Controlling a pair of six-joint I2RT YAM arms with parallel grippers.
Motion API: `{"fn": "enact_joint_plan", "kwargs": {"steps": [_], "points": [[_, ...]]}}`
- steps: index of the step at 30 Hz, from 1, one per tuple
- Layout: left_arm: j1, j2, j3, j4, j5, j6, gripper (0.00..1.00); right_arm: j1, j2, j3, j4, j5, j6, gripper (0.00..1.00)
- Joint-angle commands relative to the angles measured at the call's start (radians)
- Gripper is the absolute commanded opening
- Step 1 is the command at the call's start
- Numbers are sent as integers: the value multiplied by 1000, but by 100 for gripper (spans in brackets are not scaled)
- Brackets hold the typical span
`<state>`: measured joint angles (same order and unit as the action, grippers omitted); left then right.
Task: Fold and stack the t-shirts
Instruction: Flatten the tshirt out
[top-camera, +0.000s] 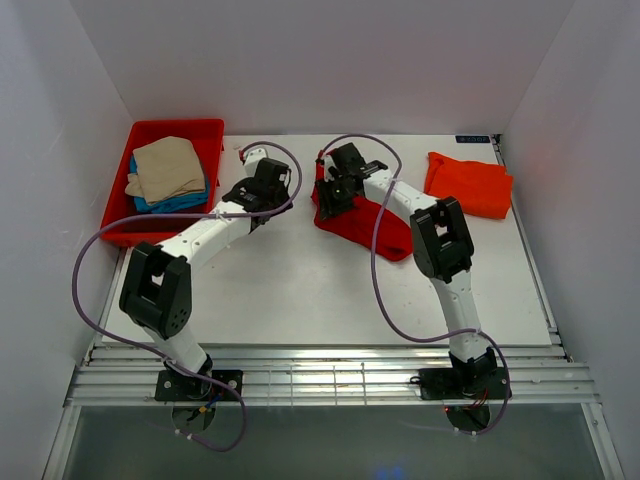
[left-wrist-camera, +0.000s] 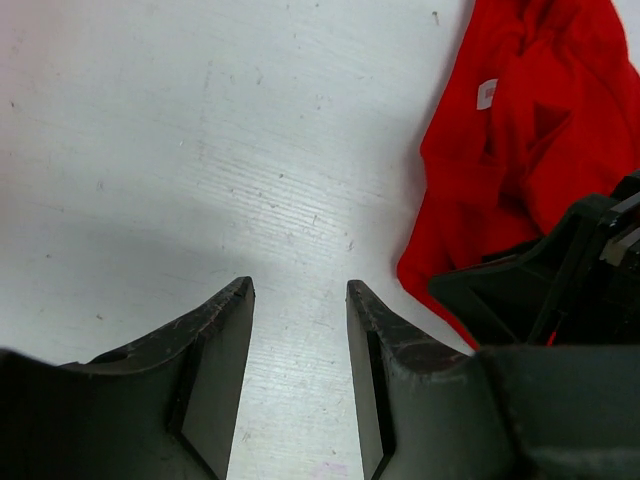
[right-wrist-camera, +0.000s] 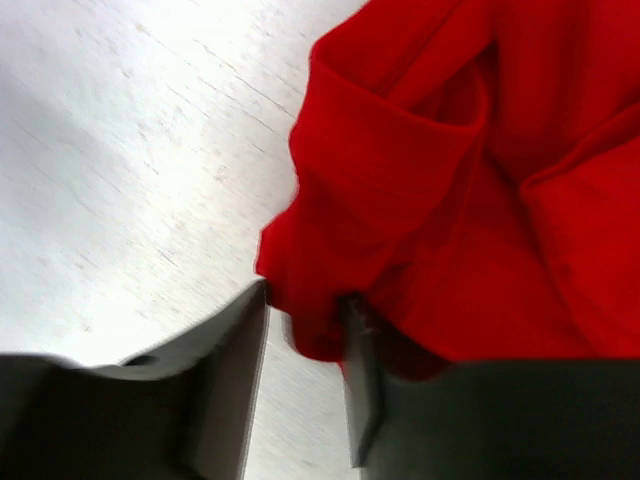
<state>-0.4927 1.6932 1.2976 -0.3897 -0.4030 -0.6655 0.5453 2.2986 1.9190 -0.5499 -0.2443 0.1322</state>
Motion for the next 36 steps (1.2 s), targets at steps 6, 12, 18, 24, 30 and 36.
{"fn": "enact_joint_plan", "kwargs": {"steps": [6, 12, 18, 24, 30, 36], "points": [[14, -115, -73, -15, 3, -42, 53, 28, -80, 86, 19, -9, 15, 8], [23, -263, -119, -21, -87, -100, 52, 48, -132, 498, -33, -26, 92, 8], [81, -443, -123, -40, -169, -106, 52, 35, -440, 356, 211, 57, 149, 8], [115, -559, -80, -55, -218, -86, 52, 30, -621, 153, 182, 236, 83, 8], [118, -540, -89, -54, -131, -77, 52, 28, -715, -206, 79, 367, 104, 8], [118, -443, -202, -3, 226, -62, 48, 54, -754, -670, 143, 286, 225, 8]]}}
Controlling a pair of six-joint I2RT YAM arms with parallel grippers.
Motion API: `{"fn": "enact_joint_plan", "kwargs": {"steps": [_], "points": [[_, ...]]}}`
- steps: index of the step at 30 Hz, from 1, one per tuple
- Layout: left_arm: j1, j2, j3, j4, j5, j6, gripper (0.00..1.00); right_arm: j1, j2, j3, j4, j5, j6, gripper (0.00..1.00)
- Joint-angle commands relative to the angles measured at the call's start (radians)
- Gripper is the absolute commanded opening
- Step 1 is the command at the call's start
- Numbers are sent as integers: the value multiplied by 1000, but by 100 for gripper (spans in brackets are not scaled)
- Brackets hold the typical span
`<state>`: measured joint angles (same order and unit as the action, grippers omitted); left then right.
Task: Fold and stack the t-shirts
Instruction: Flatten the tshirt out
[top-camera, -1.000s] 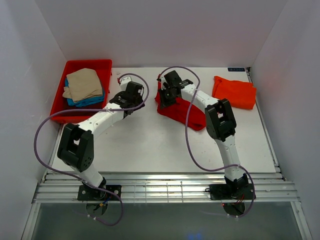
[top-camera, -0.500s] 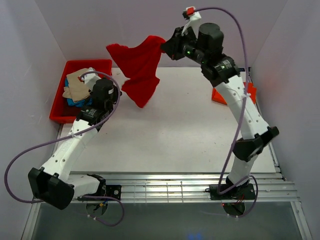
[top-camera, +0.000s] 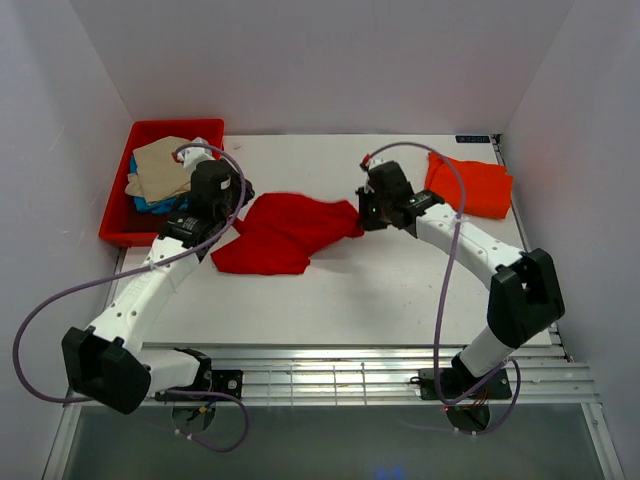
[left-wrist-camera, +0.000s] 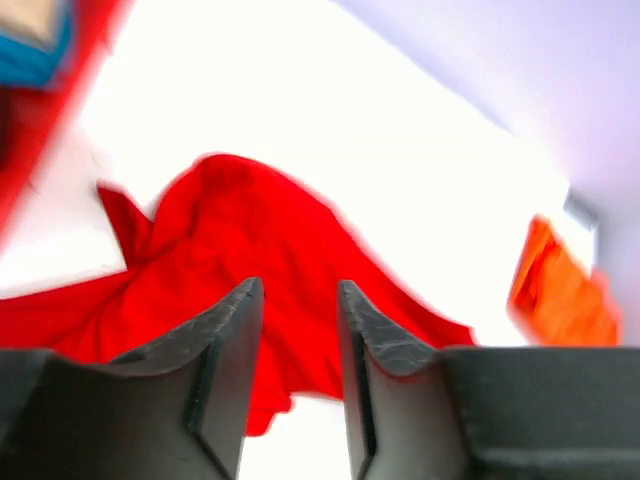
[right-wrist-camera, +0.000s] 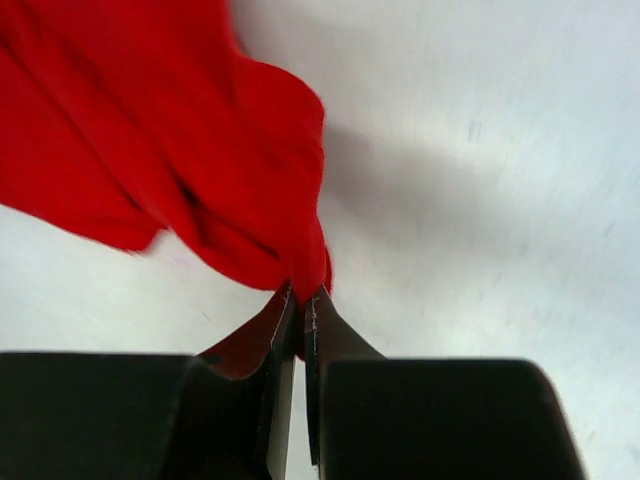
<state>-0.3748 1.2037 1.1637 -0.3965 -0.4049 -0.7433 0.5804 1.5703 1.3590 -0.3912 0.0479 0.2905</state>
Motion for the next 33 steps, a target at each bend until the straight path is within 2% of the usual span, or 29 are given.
{"fn": "enact_joint_plan", "kwargs": {"steps": [1, 4, 13, 15, 27, 31, 33], "points": [[-21, 78, -116, 19, 289, 12, 45, 22, -27, -144, 0, -13, 75, 8], [-116, 129, -176, 56, 298, 30, 44, 29, -18, -208, 26, -32, 93, 8], [-297, 261, -179, 68, 279, 79, 47, 39, 42, -136, 6, -37, 91, 8], [-306, 301, -194, 77, 255, 78, 47, 39, 43, -132, 6, -74, 93, 8], [-326, 485, -184, 102, 167, 105, 45, 41, 8, -164, -5, -54, 93, 8], [-331, 473, -167, 30, 108, 105, 33, 39, -16, -143, -20, 0, 91, 8], [-331, 409, -154, -7, 74, 125, 16, 39, -26, -97, -56, 41, 78, 8]]}}
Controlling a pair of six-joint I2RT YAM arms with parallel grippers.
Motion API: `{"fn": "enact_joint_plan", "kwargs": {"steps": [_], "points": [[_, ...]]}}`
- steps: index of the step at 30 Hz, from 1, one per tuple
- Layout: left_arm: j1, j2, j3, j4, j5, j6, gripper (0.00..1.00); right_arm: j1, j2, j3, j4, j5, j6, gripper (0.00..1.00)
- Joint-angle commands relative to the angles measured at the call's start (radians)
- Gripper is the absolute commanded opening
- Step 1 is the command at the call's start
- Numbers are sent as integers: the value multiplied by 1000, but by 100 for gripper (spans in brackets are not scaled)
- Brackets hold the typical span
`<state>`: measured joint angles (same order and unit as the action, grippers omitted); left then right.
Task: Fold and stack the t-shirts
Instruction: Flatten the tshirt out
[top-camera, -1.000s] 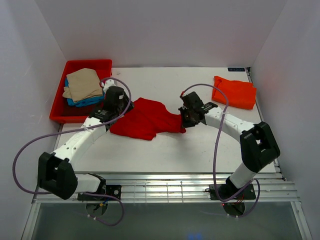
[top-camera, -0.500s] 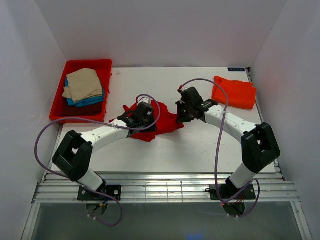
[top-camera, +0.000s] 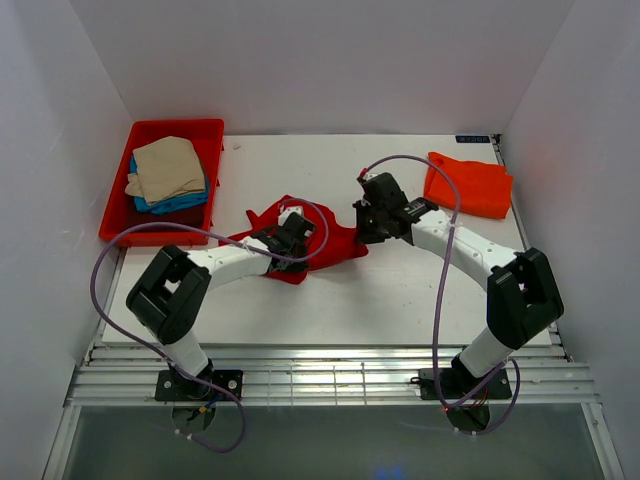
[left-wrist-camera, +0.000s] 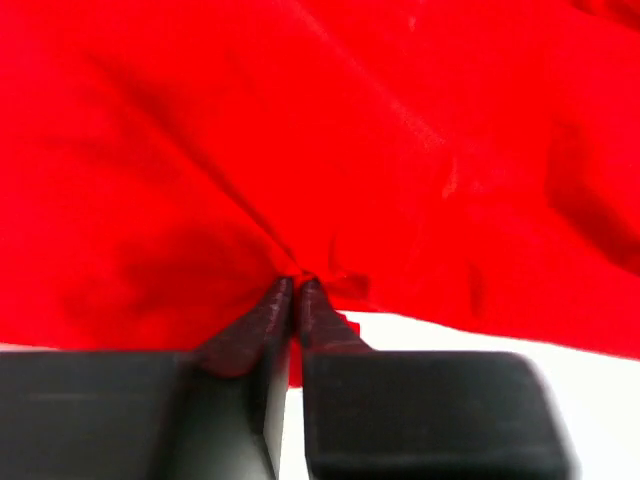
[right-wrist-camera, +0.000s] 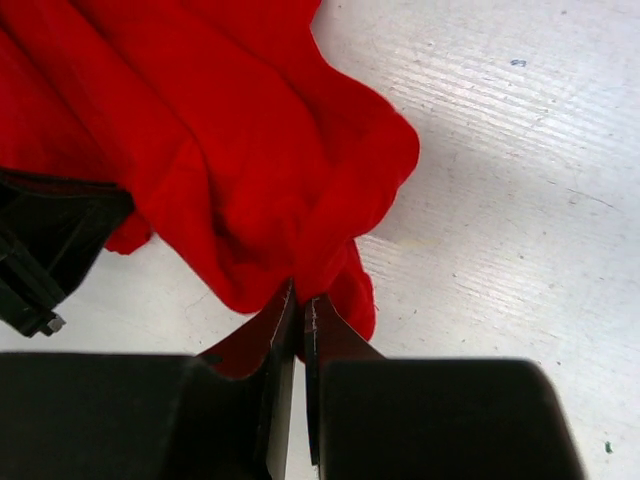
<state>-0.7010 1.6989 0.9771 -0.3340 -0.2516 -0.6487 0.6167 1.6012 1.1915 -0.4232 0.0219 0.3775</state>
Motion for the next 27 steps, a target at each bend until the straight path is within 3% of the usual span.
{"fn": "enact_joint_plan", "kwargs": {"steps": [1, 2, 5, 11, 15, 18, 22, 24, 27], "points": [[-3, -116, 44, -124, -127, 41, 10, 3, -57, 97, -47, 81, -17, 8], [-3, -175, 92, -160, -153, 50, 3, 2, -50, 127, -73, 96, -25, 8], [4, -287, 248, -313, -239, 107, 0, 0, -38, 282, -187, 202, -67, 8], [15, -424, 592, -603, -391, 159, 1, -5, -50, 578, -380, 357, -149, 8], [17, -491, 658, -733, -454, 164, 1, -3, -101, 660, -498, 420, -172, 8], [15, -551, 715, -838, -417, 124, 1, -2, -171, 681, -613, 423, -137, 8], [15, -640, 704, -882, -205, 81, 1, 0, -271, 732, -781, 467, -69, 8], [17, -692, 666, -899, -169, 67, 1, 0, -305, 810, -885, 515, -46, 8], [15, -729, 653, -922, -104, 75, 1, -2, -382, 809, -885, 500, -45, 8]]}}
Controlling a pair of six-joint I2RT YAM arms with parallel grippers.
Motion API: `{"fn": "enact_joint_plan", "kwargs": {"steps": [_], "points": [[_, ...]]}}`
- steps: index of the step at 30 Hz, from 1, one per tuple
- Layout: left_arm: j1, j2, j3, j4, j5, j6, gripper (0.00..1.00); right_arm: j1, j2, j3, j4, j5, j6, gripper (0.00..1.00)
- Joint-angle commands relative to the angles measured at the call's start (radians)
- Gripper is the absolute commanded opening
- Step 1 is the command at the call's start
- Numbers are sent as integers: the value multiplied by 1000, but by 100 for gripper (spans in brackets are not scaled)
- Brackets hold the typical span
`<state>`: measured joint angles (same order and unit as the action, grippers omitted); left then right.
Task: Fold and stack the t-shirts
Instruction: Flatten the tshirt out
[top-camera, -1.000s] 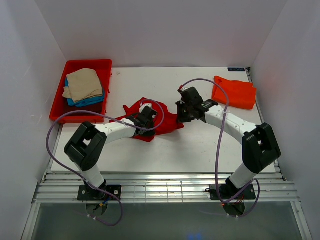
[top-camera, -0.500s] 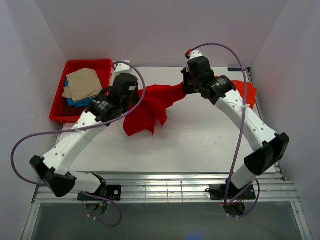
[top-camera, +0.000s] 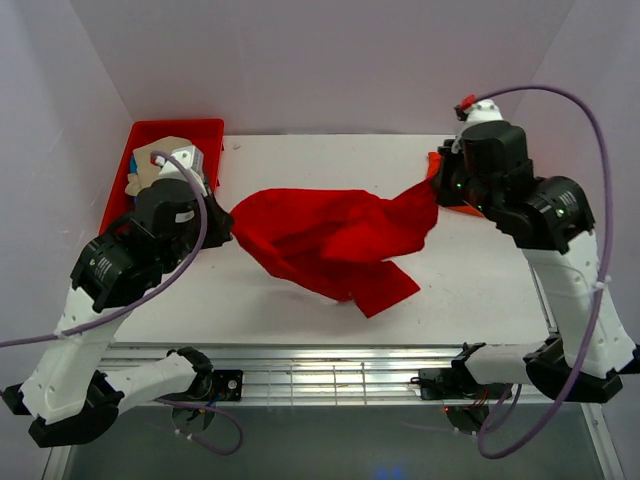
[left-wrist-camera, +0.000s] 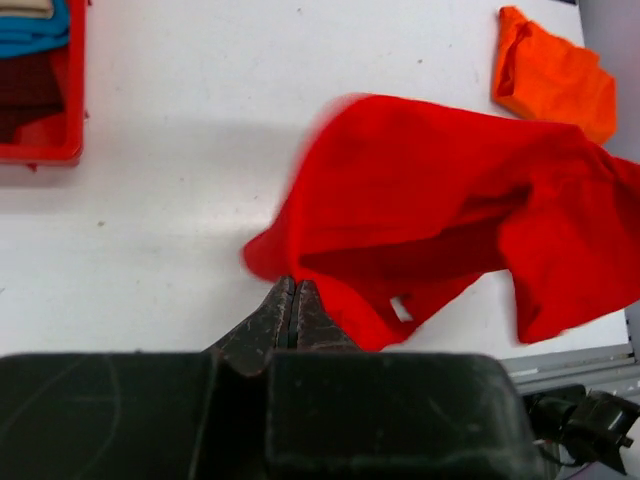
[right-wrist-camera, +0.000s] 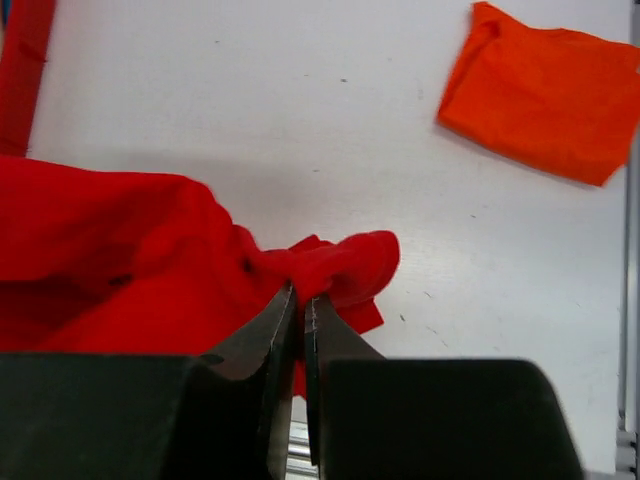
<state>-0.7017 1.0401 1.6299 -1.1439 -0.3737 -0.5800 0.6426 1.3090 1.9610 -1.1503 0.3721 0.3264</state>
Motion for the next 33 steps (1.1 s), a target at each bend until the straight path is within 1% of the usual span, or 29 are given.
{"fn": "enact_joint_plan", "kwargs": {"steps": [1, 6, 8, 10, 11, 12, 13, 14, 15, 17, 18, 19, 20, 22, 23, 24, 26, 27, 28, 29, 31, 32, 33], "points": [[16, -72, 10, -123, 28, 5, 1, -27, -120, 32, -160, 143, 22, 8], [16, -74, 76, -207, -2, -6, 2, -27, -165, -98, -158, 133, 74, 8], [18, -78, 53, -197, -7, -7, 3, -27, -160, -134, -151, 133, 80, 8], [16, -80, -30, -169, -1, 3, 3, -26, -151, -200, -126, 137, 71, 8], [16, -83, -71, -122, 25, 14, 4, -27, -149, -224, -109, 137, 66, 8], [16, -80, -156, -94, 39, 20, 3, -27, -152, -252, -85, 136, 62, 8], [16, -80, -207, -56, 51, 38, 3, -29, -152, -311, -24, 136, 42, 8], [16, -80, -258, 28, 62, 54, 3, -29, -152, -339, 10, 143, 33, 8], [18, -71, -354, 70, 49, 66, 4, -29, -140, -367, 49, 151, 19, 8], [18, -40, -421, 181, -3, 95, 4, -37, -113, -431, 154, 183, -25, 8], [22, -20, -450, 220, -86, 109, 4, -43, -73, -448, 194, 189, -41, 8], [27, 27, -500, 263, -137, 121, 4, -75, -50, -474, 236, 176, -55, 8], [56, 50, -527, 371, -175, 164, 5, -96, -27, -487, 327, 151, -76, 8], [122, 127, -565, 482, -205, 203, 5, -159, 39, -501, 418, 98, -87, 8], [204, 152, -562, 565, -206, 206, 4, -175, 59, -504, 461, 76, -92, 8], [243, 173, -561, 600, -209, 195, 4, -194, 102, -495, 524, 76, -98, 8], [324, 228, -544, 706, -226, 192, 8, -213, 137, -472, 578, 86, -113, 8], [337, 247, -539, 739, -247, 206, 11, -221, 172, -455, 639, 87, -137, 8], [343, 264, -538, 775, -301, 224, 17, -240, 189, -450, 671, 67, -151, 8], [352, 308, -524, 829, -323, 241, 30, -256, 212, -439, 687, 51, -161, 21], [361, 357, -501, 857, -366, 272, 47, -285, 297, -380, 689, 33, -185, 28], [376, 385, -467, 860, -378, 278, 58, -291, 323, -364, 686, 22, -196, 46], [384, 437, -444, 843, -372, 281, 70, -302, 370, -325, 673, 13, -204, 53]]}}
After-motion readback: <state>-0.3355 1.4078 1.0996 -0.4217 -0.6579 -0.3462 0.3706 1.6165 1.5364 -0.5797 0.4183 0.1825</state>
